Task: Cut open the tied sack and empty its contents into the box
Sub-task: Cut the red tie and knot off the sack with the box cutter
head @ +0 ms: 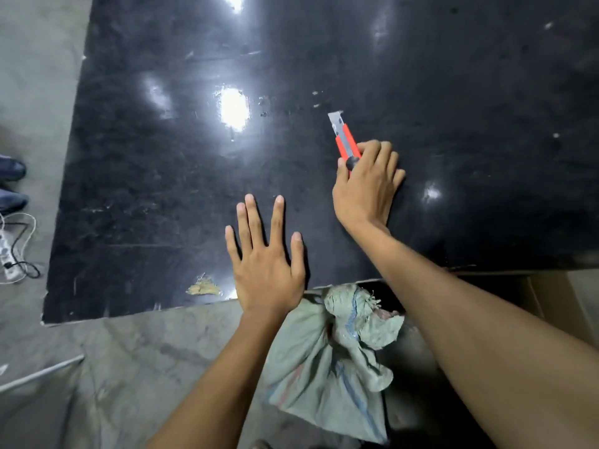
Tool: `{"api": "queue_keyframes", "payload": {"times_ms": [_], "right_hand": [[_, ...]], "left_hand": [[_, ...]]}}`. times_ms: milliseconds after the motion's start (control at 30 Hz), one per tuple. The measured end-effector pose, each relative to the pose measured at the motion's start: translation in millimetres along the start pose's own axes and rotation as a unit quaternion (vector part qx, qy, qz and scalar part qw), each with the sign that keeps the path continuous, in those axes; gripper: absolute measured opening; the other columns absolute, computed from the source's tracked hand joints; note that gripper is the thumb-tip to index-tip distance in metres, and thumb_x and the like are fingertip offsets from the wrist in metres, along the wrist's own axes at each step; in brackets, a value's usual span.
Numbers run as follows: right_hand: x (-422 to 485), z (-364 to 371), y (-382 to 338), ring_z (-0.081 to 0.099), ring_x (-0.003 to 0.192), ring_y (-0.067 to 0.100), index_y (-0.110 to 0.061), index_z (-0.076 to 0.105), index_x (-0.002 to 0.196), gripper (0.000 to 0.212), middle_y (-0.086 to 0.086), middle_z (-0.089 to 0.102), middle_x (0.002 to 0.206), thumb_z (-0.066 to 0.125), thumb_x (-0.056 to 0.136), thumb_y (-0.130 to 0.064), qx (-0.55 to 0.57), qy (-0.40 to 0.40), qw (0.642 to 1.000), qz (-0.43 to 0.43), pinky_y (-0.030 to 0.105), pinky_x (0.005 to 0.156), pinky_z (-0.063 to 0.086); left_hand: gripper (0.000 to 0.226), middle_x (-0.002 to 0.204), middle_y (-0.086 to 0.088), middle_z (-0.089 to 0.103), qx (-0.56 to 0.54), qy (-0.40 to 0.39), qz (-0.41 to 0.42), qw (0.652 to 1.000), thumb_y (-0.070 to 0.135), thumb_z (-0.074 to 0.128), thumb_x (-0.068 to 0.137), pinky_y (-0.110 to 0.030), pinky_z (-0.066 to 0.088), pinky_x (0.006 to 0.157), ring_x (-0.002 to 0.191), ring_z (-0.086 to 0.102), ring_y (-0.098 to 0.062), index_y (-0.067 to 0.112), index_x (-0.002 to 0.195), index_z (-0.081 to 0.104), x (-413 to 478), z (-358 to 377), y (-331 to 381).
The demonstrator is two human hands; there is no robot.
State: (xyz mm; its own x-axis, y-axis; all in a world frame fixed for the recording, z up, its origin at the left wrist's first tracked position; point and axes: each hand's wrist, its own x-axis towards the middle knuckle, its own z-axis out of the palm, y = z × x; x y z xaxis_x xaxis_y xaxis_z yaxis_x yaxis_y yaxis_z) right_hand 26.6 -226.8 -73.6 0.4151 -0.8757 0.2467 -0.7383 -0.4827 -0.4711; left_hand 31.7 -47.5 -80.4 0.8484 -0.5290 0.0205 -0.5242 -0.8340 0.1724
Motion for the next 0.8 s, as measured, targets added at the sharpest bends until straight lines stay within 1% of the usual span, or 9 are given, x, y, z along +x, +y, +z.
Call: {"api": "queue_keyframes", "payload": {"times_ms": [167, 267, 400, 467, 567, 633, 667, 733, 800], "right_hand": [[-10, -12, 8, 0.059, 0.109, 0.031, -0.012, 0.056, 0.109, 0.025, 0.005, 0.067, 0.111, 0.064, 0.087, -0.023, 0.098, 0.006, 0.995, 0.026, 0.043, 0.090, 0.041], [-38, -30, 16, 0.064, 0.097, 0.031, -0.011, 0.056, 0.108, 0.027, 0.005, 0.070, 0.103, 0.065, 0.085, -0.022, 0.165, 0.010, 0.983, 0.076, 0.043, 0.081, 0.050], [-130, -77, 34, 0.066, 0.074, 0.020, -0.012, 0.054, 0.108, 0.026, -0.006, 0.066, 0.079, 0.067, 0.086, -0.016, 0.254, 0.024, 0.963, 0.085, 0.035, 0.071, 0.051], [-192, -94, 50, 0.065, 0.068, 0.018, -0.017, 0.052, 0.109, 0.026, -0.009, 0.062, 0.076, 0.067, 0.087, -0.018, 0.262, 0.010, 0.961, 0.093, 0.042, 0.071, 0.054], [-267, -110, 73, 0.067, 0.074, 0.023, -0.024, 0.048, 0.108, 0.025, -0.004, 0.067, 0.087, 0.062, 0.089, -0.020, 0.284, -0.015, 0.951, 0.122, 0.053, 0.067, 0.055], [-303, -115, 82, 0.067, 0.075, 0.017, -0.023, 0.047, 0.106, 0.025, 0.001, 0.068, 0.090, 0.063, 0.089, -0.015, 0.262, -0.016, 0.955, 0.140, 0.045, 0.066, 0.057], [-319, -116, 84, 0.067, 0.076, 0.009, -0.023, 0.046, 0.105, 0.026, 0.002, 0.069, 0.092, 0.065, 0.089, -0.013, 0.249, -0.015, 0.956, 0.151, 0.033, 0.067, 0.058], [-347, -112, 84, 0.066, 0.077, -0.006, -0.023, 0.047, 0.105, 0.029, 0.001, 0.071, 0.097, 0.069, 0.089, -0.010, 0.236, -0.010, 0.955, 0.177, 0.008, 0.063, 0.051], [-369, -101, 87, 0.065, 0.072, -0.008, -0.019, 0.050, 0.106, 0.027, -0.002, 0.071, 0.093, 0.070, 0.090, -0.012, 0.238, -0.004, 0.951, 0.199, 0.004, 0.058, 0.046]], "left_hand": [[0.062, 0.173, -0.012, 0.003, -0.007, 0.004, 0.016, 1.000, 0.048, 0.026, 0.105, -0.052, 0.004, 0.128, 0.160, 0.000, -0.027, 0.033, 0.164, 0.012, -1, 2, -2], [0.063, 0.173, -0.015, 0.003, -0.013, 0.007, 0.024, 1.000, 0.049, 0.023, 0.104, -0.054, 0.003, 0.127, 0.160, 0.000, -0.029, 0.032, 0.164, 0.014, -1, 2, -3], [0.065, 0.172, -0.019, 0.002, -0.021, -0.007, 0.055, 0.998, 0.050, 0.020, 0.104, -0.054, 0.000, 0.128, 0.160, -0.002, -0.032, 0.027, 0.164, 0.013, -2, 3, -8], [0.065, 0.172, -0.018, 0.007, -0.015, 0.003, 0.096, 0.995, 0.049, 0.021, 0.105, -0.051, 0.004, 0.128, 0.160, 0.003, -0.033, 0.022, 0.164, 0.016, -14, 4, -18], [0.065, 0.172, -0.014, 0.009, -0.026, 0.009, 0.145, 0.989, 0.048, 0.019, 0.107, -0.048, 0.007, 0.129, 0.160, 0.005, -0.030, 0.018, 0.164, 0.016, -42, 5, -34], [0.065, 0.172, -0.014, 0.009, -0.039, 0.015, 0.163, 0.986, 0.046, 0.023, 0.107, -0.048, 0.007, 0.129, 0.160, 0.005, -0.030, 0.017, 0.164, 0.016, -61, 5, -43], [0.066, 0.172, -0.014, 0.009, -0.039, 0.024, 0.175, 0.983, 0.044, 0.028, 0.106, -0.049, 0.008, 0.129, 0.160, 0.006, -0.030, 0.016, 0.164, 0.017, -72, 6, -47], [0.070, 0.172, -0.016, 0.008, -0.043, 0.049, 0.195, 0.979, 0.039, 0.039, 0.102, -0.049, 0.008, 0.129, 0.160, 0.005, -0.032, 0.014, 0.164, 0.017, -100, 12, -55], [0.077, 0.172, -0.018, 0.005, -0.061, 0.057, 0.210, 0.974, 0.035, 0.047, 0.097, -0.049, 0.007, 0.129, 0.160, 0.003, -0.032, 0.012, 0.164, 0.016, -130, 29, -62]]}}
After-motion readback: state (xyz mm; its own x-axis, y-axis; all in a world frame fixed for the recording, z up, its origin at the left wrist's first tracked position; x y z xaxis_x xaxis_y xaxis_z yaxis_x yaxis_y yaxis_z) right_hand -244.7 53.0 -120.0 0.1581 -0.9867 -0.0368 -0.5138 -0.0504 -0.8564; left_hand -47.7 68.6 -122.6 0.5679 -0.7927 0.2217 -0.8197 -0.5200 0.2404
